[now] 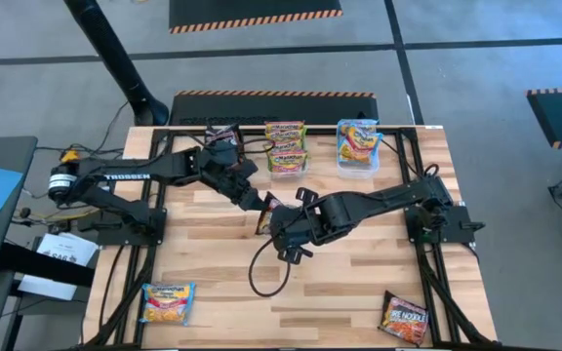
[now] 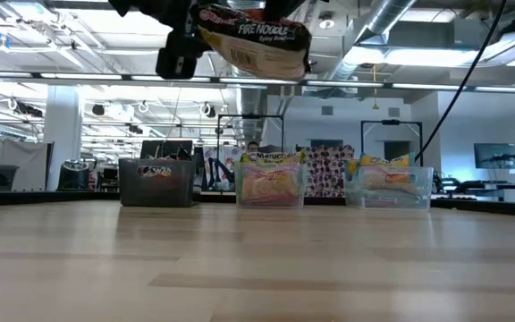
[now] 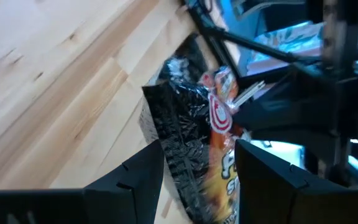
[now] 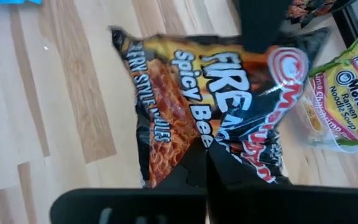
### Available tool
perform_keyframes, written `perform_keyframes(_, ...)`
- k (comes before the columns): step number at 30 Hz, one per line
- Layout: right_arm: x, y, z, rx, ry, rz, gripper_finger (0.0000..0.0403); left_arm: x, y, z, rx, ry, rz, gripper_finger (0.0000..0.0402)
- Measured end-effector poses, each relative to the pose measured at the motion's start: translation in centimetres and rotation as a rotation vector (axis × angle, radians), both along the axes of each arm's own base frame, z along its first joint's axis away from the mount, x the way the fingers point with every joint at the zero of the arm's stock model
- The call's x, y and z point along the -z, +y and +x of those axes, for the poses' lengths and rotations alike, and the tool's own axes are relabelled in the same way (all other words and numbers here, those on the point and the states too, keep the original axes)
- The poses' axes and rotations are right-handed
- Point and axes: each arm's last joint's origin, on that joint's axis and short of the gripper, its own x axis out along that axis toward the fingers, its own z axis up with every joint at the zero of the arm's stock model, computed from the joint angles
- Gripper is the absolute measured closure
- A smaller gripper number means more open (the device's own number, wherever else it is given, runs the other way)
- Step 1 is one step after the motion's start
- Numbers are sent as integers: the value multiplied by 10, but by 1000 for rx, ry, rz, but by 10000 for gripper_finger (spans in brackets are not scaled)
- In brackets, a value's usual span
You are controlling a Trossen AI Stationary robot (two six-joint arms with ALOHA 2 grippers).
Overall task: Sort Maruchan noodles
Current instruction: Put the black noodle pack into the black bin
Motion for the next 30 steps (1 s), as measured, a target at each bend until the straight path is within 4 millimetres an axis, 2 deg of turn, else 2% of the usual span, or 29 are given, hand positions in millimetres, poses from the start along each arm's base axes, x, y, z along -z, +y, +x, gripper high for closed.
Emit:
perform_keyframes(11,-1,5,1,-29,-15,-5,398,8,0,3,49,38,-20,219)
perform_keyframes(22,-2,15,-1,-46,-37,-20,398,5,-2,4,128,-6,-53,219)
perform_keyframes(30,-26,23,-6,-72,-95,-31,399,5,-2,4,182,-16,-78,219)
